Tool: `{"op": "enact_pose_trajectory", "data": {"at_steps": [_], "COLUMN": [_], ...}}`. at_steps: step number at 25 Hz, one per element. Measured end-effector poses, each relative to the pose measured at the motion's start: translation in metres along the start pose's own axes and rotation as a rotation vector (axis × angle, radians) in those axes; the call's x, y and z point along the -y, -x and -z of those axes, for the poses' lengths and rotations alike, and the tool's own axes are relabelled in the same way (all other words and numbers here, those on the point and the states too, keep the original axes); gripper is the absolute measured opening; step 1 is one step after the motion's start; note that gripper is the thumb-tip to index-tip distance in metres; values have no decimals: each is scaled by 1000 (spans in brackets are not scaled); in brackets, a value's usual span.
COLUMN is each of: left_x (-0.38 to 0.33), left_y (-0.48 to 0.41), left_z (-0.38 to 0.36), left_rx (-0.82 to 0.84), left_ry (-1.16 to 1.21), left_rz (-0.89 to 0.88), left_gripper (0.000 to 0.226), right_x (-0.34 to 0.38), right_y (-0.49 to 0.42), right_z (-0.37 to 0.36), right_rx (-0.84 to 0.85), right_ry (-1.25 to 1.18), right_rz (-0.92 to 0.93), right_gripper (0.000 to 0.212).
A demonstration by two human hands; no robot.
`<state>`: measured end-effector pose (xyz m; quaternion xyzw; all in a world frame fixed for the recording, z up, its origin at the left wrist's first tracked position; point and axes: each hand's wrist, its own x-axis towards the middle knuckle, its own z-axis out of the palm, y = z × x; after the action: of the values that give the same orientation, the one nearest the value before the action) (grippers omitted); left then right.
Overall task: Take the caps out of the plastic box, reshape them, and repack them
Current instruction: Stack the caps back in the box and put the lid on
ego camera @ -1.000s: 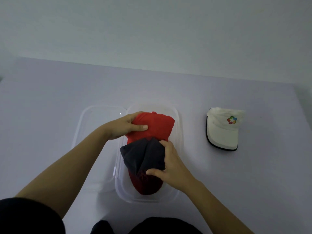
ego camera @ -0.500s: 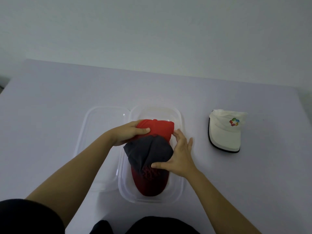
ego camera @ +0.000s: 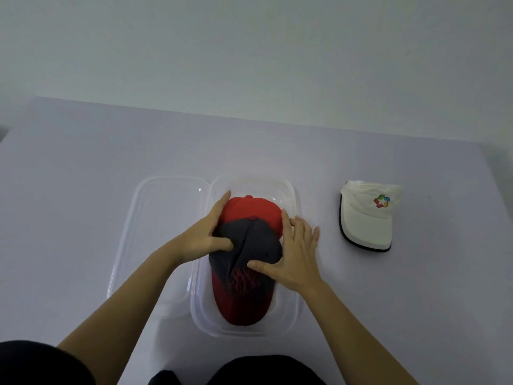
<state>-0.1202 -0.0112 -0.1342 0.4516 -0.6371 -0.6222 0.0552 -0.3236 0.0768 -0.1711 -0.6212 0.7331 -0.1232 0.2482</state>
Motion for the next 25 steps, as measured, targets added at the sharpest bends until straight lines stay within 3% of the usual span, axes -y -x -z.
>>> {"op": "enact_pose_trajectory", "data": {"at_steps": [6,10,17,20,25], "left_x": [2,4,7,8,-22], "left_y": [-5,-9,-6,-1,1], "left_z": [-1,-8,-15,-19,-37], "left_rx": [19,-60,-151,-185,-302], "left_ry": [-551,-833,-1057,-1036,-697], "left_rz": [-49,-25,25,46,-71], "left_gripper": [86,85,97,97,86], "right_x": [-3,-4,-4,-4,-18], "right_y": [0,-1,-2,-3,9], "right_z": [-4,-5,-4,0,24], "right_rx": [-30,-23,0,51,-17], "right_ry": [-21,57,156,124,-142], "right_rz": [34,27,59,68,122], "right_gripper": [112,106,98,101,97]}}
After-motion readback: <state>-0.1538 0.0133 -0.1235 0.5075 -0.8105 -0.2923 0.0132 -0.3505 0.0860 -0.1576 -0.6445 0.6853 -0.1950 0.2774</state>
